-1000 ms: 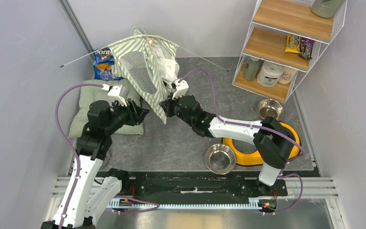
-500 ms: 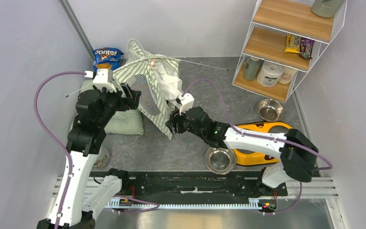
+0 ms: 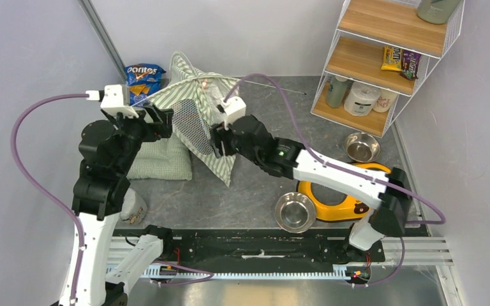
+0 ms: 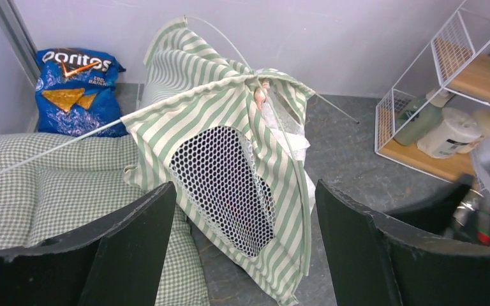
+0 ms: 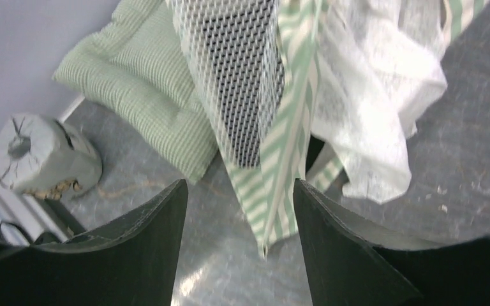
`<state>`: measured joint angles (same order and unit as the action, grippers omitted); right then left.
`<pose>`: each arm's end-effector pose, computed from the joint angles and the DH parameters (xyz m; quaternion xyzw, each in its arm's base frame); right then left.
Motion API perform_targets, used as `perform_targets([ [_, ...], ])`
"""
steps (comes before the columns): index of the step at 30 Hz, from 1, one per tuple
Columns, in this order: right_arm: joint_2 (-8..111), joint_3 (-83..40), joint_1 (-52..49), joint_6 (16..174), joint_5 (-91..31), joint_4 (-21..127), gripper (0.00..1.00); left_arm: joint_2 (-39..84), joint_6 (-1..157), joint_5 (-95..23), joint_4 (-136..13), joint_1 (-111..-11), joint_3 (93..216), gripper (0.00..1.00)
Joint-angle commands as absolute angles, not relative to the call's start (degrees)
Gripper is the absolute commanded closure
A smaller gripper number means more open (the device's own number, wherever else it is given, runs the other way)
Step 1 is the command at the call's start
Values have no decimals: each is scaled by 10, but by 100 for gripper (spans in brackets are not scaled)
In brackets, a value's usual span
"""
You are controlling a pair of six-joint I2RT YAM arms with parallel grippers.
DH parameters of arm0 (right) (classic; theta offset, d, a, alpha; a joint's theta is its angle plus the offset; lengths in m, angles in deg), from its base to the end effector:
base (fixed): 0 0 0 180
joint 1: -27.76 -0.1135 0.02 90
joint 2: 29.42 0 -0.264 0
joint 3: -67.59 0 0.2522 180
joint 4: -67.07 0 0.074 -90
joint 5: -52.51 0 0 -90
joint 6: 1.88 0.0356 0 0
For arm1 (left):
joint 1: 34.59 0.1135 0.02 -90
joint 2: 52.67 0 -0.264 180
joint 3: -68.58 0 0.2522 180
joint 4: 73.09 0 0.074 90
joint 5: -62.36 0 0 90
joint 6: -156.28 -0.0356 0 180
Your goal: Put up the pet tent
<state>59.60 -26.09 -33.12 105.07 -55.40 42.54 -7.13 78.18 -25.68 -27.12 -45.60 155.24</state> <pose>0.1888 0.3164 0.3613 -0.2195 0.7833 0.2574 0.5216 0.1320 -0.0244 0.4585 -0.0173 0.7362 -0.1220 0.6655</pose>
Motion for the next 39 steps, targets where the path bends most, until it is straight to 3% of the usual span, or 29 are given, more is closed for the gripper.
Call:
perform_targets([
  [1, 679, -376, -312, 1010, -586, 363, 34, -87, 759, -242, -258, -456, 1580, 14],
  [7, 748, -454, -270, 1021, -594, 347, 34, -93, 777, -225, -258, -456, 1583, 15],
  [13, 783, -475, -234, 992, -495, 363, 38, -83, 788, -204, -243, -456, 1591, 16],
  [19, 812, -491, -227, 943, -420, 387, 58, -83, 796, -197, -225, -456, 1602, 17],
  [20, 816, -496, -227, 938, -413, 386, 63, -83, 795, -195, -223, -456, 1604, 17],
  [23, 816, -503, -229, 942, -391, 385, 92, -89, 789, -192, -221, -456, 1606, 17],
  [25, 805, -498, -235, 947, -383, 389, 100, -92, 783, -189, -221, -456, 1611, 17],
  [31, 782, -488, -273, 925, -383, 390, 100, -102, 763, -172, -218, -456, 1626, 17],
  [39, 734, -473, -252, 816, -406, 348, 100, -107, 755, -190, -194, -456, 1636, 17],
])
